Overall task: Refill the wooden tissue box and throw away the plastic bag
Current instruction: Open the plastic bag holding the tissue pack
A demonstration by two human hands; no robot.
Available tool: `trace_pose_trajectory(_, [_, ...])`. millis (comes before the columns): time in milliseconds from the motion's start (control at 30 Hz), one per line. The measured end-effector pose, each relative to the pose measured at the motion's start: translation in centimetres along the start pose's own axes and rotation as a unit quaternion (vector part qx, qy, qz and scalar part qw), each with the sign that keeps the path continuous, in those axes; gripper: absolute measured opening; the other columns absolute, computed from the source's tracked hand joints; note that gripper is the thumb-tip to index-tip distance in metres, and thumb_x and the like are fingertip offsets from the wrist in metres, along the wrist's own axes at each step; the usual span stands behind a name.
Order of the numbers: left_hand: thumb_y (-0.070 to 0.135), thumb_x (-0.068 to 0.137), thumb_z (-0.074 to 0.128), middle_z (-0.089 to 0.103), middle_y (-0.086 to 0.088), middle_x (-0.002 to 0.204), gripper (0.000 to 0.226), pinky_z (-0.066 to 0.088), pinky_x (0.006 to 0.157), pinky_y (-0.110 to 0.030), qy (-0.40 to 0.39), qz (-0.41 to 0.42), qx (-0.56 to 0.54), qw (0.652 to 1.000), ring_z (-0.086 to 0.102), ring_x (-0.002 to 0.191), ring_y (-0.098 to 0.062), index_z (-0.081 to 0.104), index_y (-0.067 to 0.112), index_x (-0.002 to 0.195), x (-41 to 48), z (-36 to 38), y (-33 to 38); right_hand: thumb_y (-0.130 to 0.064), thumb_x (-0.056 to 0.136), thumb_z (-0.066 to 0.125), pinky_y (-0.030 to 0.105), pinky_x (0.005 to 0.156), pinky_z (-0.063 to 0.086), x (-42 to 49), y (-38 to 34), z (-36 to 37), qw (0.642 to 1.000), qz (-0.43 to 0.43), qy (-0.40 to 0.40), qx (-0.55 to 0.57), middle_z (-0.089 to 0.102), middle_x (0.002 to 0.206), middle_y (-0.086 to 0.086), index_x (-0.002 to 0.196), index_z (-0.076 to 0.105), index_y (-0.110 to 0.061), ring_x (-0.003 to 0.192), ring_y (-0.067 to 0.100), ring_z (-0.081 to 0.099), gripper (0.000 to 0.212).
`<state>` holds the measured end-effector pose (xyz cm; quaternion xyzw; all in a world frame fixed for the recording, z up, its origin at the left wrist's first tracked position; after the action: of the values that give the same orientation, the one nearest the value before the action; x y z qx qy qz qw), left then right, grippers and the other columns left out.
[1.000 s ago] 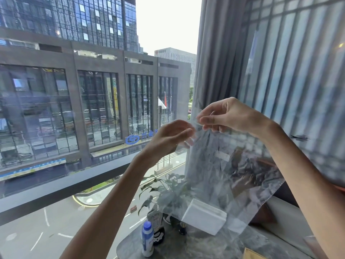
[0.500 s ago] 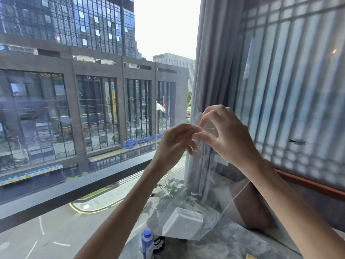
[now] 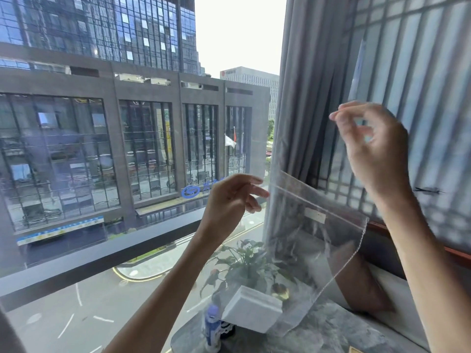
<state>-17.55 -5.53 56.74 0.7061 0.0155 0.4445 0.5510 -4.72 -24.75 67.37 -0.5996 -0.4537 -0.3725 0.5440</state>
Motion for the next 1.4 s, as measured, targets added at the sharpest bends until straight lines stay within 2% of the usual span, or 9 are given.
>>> trace_pose_trajectory(100, [-0.03,0.084,0.039,0.074,-0.006,0.07,0.034,0.053,0.056,-0.032,0.006,0.002,0.002,1.0,0.062,0.051,-0.019,0.065,-0.013,0.1,0.0,1.0,0.5,-0.046,0.086,0.068,0.038,0.095,0.048,-4.7,-3.2,2.6,0.983,-0.098,-0.087,-0.125,0.069,0.108,-0.001,0.096,0.075,-0.02,0.112,0.018,0.057,0.029])
trace_pose_trajectory(233, [-0.03,0.084,0.043,0.067,-0.022,0.086,0.047,0.049,0.065,-0.045,-0.013,0.034,-0.014,0.999,0.061,0.061,-0.03,0.068,0.01,0.087,-0.7,3.0,1.2,-0.042,0.081,0.075,0.046,0.094,0.049,-7.1,-3.1,5.1,0.962,-0.112,-0.159,-0.194,0.069,0.114,0.0,0.098,0.077,-0.02,0.12,0.024,0.057,0.028])
trace_pose_trajectory(367, [-0.033,0.082,0.041,0.069,-0.021,0.085,0.058,0.049,0.07,-0.048,-0.018,0.026,-0.012,0.999,0.063,0.066,-0.035,0.069,0.017,0.085,-0.8,3.8,0.2,-0.032,0.088,0.07,0.038,0.091,0.048,-8.0,-3.1,4.7,0.95,-0.168,-0.132,-0.226,0.071,0.11,-0.004,0.097,0.077,-0.018,0.117,0.022,0.059,0.018])
trace_pose_trajectory(500, [-0.015,0.094,0.048,0.072,-0.018,0.082,0.04,0.056,0.067,-0.045,-0.008,0.035,0.03,0.999,0.068,0.061,-0.029,0.07,0.019,0.088,-0.9,4.9,0.3,-0.03,0.093,0.064,0.035,0.094,0.044,-8.5,-2.5,4.8,0.94,-0.189,-0.128,-0.254,0.07,0.114,-0.004,0.099,0.076,-0.016,0.121,0.019,0.056,0.019])
trace_pose_trajectory(833, [-0.008,0.096,0.049,0.072,-0.025,0.081,0.031,0.054,0.062,-0.032,-0.033,0.036,0.051,0.997,0.069,0.062,-0.028,0.07,0.014,0.09,-0.4,7.9,-0.5,-0.014,0.088,0.067,0.034,0.078,0.05,-7.9,-0.7,2.9,0.94,-0.217,-0.031,-0.262,0.073,0.093,-0.001,0.076,0.071,-0.012,0.106,0.021,0.066,0.013])
trace_pose_trajectory(1067, [-0.003,0.097,0.05,0.078,0.001,0.082,0.025,0.055,0.057,-0.024,-0.024,0.03,0.026,0.999,0.069,0.058,-0.018,0.07,0.011,0.095,0.6,8.5,-0.2,-0.022,0.094,0.064,0.035,0.09,0.048,-1.9,3.9,-1.8,0.983,-0.072,0.02,-0.169,0.072,0.095,0.003,0.086,0.074,-0.01,0.103,0.024,0.061,0.018])
trace_pose_trajectory(1200, [-0.009,0.097,0.046,0.078,0.005,0.08,0.023,0.056,0.059,-0.029,-0.01,0.066,0.021,0.998,0.068,0.055,-0.014,0.066,0.002,0.1,1.2,8.0,1.1,-0.052,0.096,0.05,0.05,0.106,0.043,-3.3,10.3,-6.4,0.991,0.076,0.109,-0.036,0.063,0.124,-0.011,0.124,0.064,-0.026,0.125,0.011,0.052,0.04])
trace_pose_trajectory(1300, [-0.009,0.097,0.047,0.077,-0.001,0.084,0.02,0.054,0.064,-0.038,0.004,0.071,-0.008,0.997,0.066,0.06,-0.024,0.065,-0.003,0.103,1.3,6.8,1.6,-0.087,0.065,0.057,0.044,0.122,0.021,-9.5,16.7,-5.5,0.955,0.292,0.025,0.049,0.024,0.162,-0.004,0.155,0.017,-0.033,0.15,0.013,0.021,0.112])
trace_pose_trajectory(1400, [-0.007,0.097,0.048,0.077,-0.005,0.084,0.017,0.055,0.062,-0.034,0.023,0.066,-0.002,0.998,0.063,0.06,-0.026,0.063,-0.009,0.105,1.8,5.3,1.8,-0.079,0.047,0.077,0.036,0.106,0.044,-15.0,19.5,-1.4,0.843,0.425,-0.092,0.317,0.033,0.16,0.011,0.156,0.004,-0.04,0.138,0.018,0.047,0.136])
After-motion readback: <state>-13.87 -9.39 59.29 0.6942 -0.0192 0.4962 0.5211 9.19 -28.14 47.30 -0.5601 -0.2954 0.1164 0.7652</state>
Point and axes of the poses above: each hand's wrist, its own x-axis towards the middle knuckle, its own z-axis out of the palm, y = z × x, the point moved 7 cm from there along x, towards the middle knuckle
